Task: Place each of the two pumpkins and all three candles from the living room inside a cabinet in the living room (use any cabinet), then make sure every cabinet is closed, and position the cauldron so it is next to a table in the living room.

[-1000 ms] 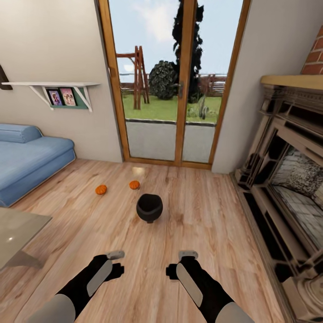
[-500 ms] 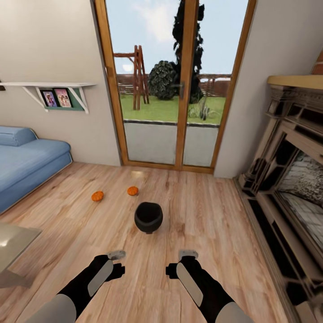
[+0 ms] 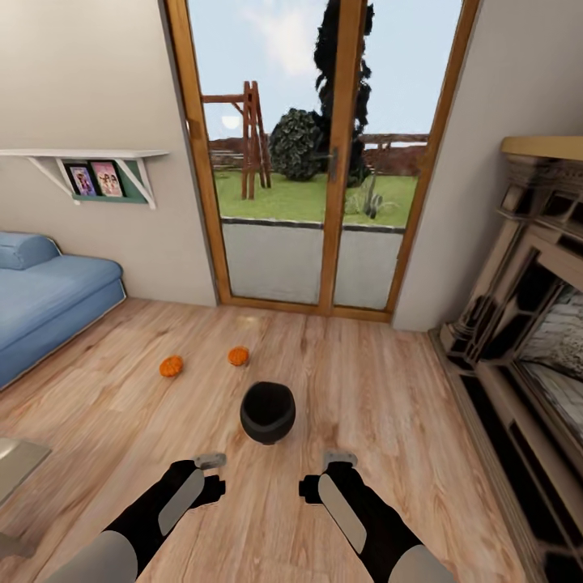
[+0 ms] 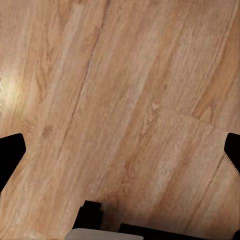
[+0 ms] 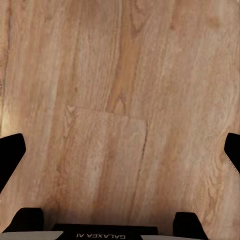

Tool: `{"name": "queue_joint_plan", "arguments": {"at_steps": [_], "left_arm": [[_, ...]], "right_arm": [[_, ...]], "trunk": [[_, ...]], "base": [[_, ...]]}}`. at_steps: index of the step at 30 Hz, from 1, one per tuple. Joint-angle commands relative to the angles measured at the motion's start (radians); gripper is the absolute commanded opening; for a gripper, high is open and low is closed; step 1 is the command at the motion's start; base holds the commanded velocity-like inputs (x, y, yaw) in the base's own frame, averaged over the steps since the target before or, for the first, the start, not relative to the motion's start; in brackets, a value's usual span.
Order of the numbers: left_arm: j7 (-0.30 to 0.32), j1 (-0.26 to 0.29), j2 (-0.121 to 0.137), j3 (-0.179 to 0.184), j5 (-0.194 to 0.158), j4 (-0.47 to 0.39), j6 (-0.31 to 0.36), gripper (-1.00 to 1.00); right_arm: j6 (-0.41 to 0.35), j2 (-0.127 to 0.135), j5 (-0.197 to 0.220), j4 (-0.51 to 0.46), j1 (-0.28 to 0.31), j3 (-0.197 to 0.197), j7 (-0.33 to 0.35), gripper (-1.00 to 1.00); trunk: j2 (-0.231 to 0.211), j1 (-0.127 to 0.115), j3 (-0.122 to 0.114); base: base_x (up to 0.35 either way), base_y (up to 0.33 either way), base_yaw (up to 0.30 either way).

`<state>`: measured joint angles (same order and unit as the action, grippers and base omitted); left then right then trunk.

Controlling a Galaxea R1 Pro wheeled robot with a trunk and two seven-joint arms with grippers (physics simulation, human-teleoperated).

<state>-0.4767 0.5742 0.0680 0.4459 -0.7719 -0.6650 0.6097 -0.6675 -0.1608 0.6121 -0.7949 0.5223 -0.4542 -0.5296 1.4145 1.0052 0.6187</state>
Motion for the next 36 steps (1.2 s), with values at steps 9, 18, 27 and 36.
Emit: {"name": "queue_joint_plan", "arguments": {"at_steps": [9,18,27,36], "left_arm": [[-0.011,0.001,0.001,0.007,-0.011,-0.001,0.001,1.00],[-0.012,0.001,0.001,0.007,-0.012,-0.001,0.001,1.00],[-0.011,0.001,0.001,0.007,-0.012,-0.001,0.001,1.00],[-0.011,0.001,0.001,0.007,-0.012,-0.001,0.001,1.00]], "right_arm": [[-0.001,0.001,0.007,-0.007,0.001,-0.004,-0.009,1.00],[-0.001,0.000,0.005,-0.008,0.001,-0.006,-0.011,1.00],[-0.002,0.000,0.003,-0.016,0.001,-0.006,-0.011,1.00],[-0.003,0.001,0.003,-0.017,0.001,-0.006,-0.011,1.00]], "trunk": [[0.001,0.001,0.001],[0.001,0.001,0.001],[0.001,0.001,0.001],[0.001,0.001,0.001]], "base": [[0.330,0.000,0.107],[0.330,0.000,0.004],[0.330,0.000,0.000],[0.330,0.000,0.001]]}}
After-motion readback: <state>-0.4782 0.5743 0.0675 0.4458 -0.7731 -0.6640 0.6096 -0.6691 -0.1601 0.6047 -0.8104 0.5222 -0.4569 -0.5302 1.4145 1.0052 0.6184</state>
